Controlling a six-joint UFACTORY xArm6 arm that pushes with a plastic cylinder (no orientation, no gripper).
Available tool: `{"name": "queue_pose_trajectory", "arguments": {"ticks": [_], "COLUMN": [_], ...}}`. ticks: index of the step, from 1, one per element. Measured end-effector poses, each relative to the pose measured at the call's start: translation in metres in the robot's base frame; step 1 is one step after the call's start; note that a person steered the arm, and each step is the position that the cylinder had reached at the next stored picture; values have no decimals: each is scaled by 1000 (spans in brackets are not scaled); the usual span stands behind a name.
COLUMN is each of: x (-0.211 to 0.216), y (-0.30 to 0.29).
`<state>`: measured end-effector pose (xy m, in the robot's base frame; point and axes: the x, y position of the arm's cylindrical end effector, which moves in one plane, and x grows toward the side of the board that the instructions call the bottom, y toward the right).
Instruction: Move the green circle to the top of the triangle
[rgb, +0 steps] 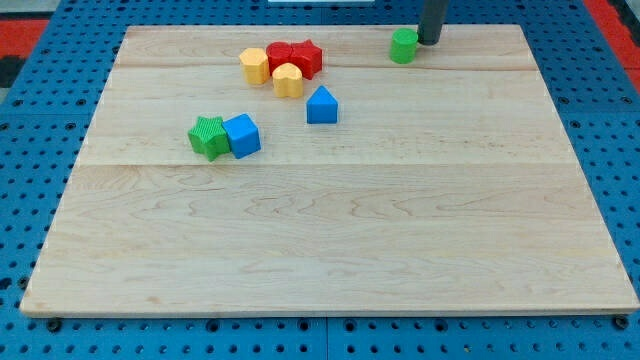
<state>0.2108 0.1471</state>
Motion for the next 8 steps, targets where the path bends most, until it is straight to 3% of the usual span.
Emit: {"name": "queue_pose_trajectory", "arguments": {"ticks": [1, 5, 8], "x": [-11, 35, 98], "y": [-15, -32, -39]}}
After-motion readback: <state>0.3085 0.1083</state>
